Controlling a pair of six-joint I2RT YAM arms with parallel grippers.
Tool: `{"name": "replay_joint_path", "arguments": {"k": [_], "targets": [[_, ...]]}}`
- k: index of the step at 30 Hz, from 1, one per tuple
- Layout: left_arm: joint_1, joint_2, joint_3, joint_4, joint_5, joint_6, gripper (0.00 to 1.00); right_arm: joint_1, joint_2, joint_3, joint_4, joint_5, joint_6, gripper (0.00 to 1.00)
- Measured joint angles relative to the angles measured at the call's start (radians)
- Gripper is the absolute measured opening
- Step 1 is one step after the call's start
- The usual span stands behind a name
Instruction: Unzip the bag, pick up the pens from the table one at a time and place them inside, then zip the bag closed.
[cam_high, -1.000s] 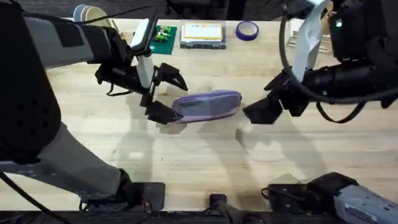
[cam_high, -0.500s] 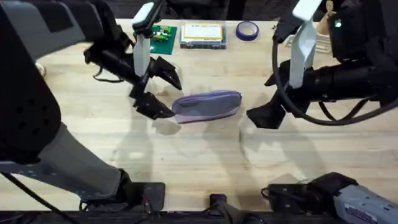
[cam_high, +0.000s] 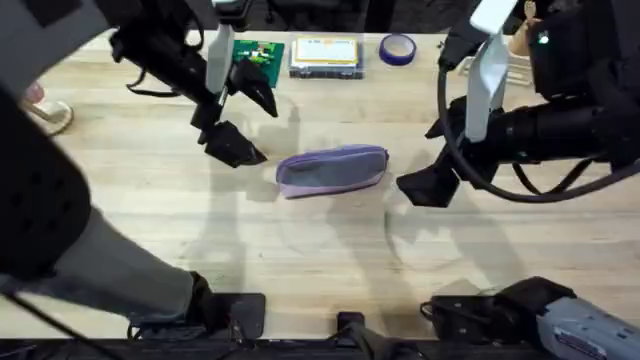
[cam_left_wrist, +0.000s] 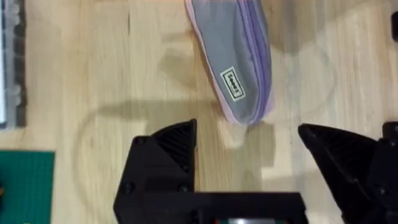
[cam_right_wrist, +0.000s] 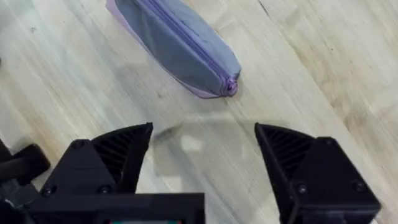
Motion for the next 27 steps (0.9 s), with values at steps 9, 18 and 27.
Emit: {"name": "replay_joint_path", "arguments": {"k": [9, 18, 27], "targets": [[-0.035, -0.230, 0.008, -0.005, -0.126, -0.205, 0.996, 0.000, 0.000, 0.000, 0.000, 0.003, 0.000, 0.998], [-0.135, -0.375, 0.008, -0.011, -0.263, -0.557, 0.996, 0.000, 0.000, 0.000, -0.020, 0.003, 0.000, 0.998], [-0.274, -0.390, 0.008, -0.068, -0.387, -0.966, 0.995, 0.000, -0.098, 0.000, -0.026, 0.003, 0.000, 0.998]]}}
